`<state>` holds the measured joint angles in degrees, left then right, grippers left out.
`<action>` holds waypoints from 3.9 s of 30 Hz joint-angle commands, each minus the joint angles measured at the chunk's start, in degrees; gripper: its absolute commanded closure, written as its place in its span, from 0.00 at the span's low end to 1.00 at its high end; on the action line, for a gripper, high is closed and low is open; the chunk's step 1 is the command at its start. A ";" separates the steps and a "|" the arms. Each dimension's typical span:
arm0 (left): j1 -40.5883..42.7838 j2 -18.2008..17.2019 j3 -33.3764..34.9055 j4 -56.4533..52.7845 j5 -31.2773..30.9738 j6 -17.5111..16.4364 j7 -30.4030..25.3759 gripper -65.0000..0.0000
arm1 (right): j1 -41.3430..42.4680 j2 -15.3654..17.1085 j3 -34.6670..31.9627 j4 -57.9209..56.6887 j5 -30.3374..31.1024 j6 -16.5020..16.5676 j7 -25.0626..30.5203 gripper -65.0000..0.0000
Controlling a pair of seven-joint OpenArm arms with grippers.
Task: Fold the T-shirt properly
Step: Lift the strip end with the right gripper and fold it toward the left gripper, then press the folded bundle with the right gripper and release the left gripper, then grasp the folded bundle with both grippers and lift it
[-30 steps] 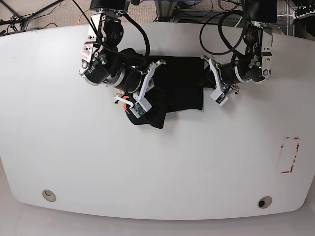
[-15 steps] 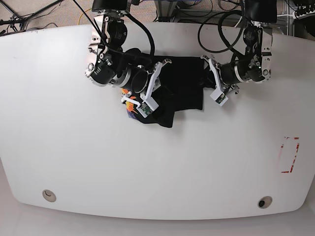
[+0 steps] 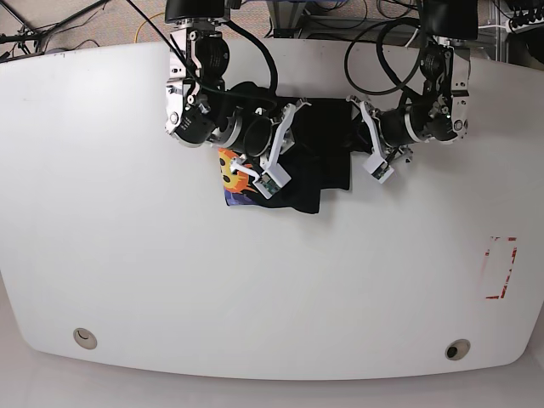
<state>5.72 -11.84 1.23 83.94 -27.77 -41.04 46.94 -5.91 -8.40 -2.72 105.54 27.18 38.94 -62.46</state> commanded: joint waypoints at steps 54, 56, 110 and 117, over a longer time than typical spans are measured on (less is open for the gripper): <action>1.36 1.15 -7.26 10.96 -2.87 1.04 10.60 0.50 | -3.98 7.31 1.09 7.47 2.84 -3.11 10.02 0.55; 1.36 0.80 -9.19 13.25 -4.89 1.04 11.74 0.50 | -4.15 7.66 1.27 7.47 2.84 -3.11 10.02 0.67; -2.16 2.12 -7.08 27.84 4.08 1.04 12.45 0.50 | 3.14 13.02 -0.31 2.99 -10.61 -3.29 14.32 0.89; 0.57 8.28 3.03 28.45 9.88 1.04 12.45 0.50 | 8.15 16.45 0.66 -2.11 -10.26 -3.20 14.50 0.89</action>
<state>5.26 -4.69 3.01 110.76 -17.72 -39.92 60.45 1.67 7.05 -2.28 102.52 15.42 35.38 -49.82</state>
